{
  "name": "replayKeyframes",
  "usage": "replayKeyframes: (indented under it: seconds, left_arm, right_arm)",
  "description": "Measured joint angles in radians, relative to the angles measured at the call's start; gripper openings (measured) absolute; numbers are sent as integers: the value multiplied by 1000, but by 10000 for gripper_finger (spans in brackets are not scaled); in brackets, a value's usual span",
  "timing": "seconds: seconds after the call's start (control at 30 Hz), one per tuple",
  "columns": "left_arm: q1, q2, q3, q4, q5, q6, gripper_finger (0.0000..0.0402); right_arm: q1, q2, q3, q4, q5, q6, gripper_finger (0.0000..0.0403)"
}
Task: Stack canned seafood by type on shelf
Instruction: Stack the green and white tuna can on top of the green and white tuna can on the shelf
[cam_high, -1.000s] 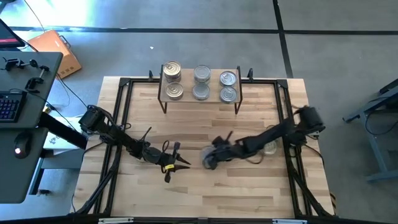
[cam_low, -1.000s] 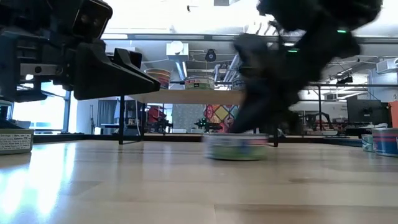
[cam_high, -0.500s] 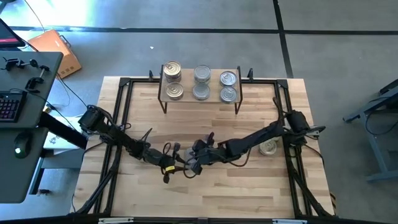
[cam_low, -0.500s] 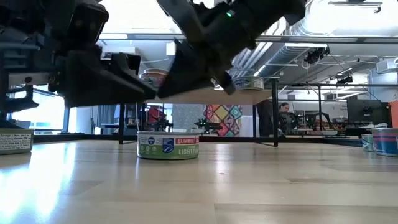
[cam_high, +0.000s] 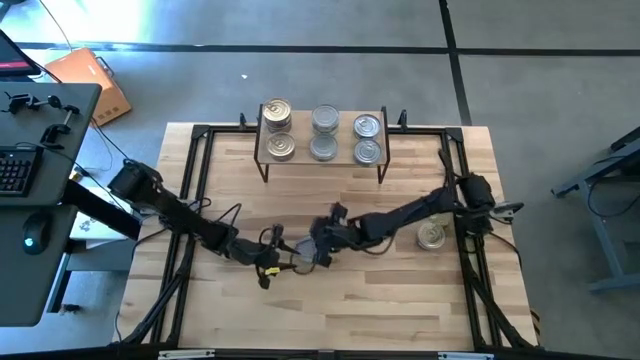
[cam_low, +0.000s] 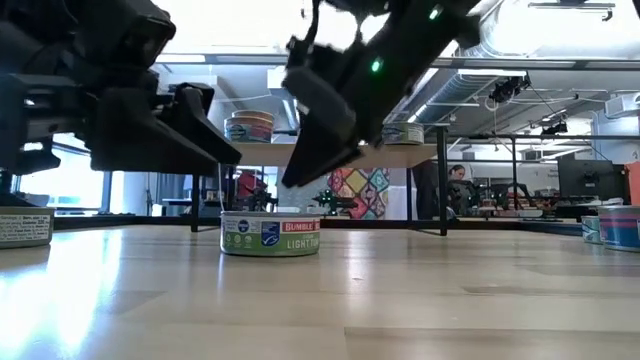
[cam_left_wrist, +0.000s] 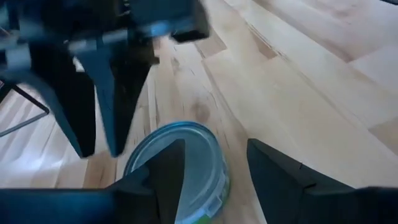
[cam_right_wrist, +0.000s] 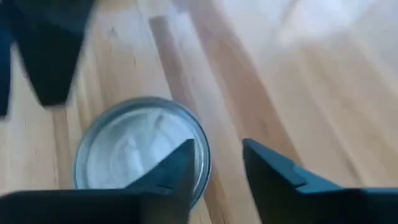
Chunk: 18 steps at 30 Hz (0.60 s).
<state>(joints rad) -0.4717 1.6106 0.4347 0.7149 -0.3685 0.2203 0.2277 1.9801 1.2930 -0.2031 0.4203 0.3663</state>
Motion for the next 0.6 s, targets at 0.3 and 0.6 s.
replayKeyframes:
  seconds: [0.3, 0.6]
  left_arm:
    - [-50, -24, 0, -76, -2, 88, 168]
    - [-60, -17, 0, -75, -11, 131, 168]
  right_arm:
    - [-126, 50, 2, 40, -276, -9, 161]
    - [-193, 50, 3, 20, -464, -9, 32]
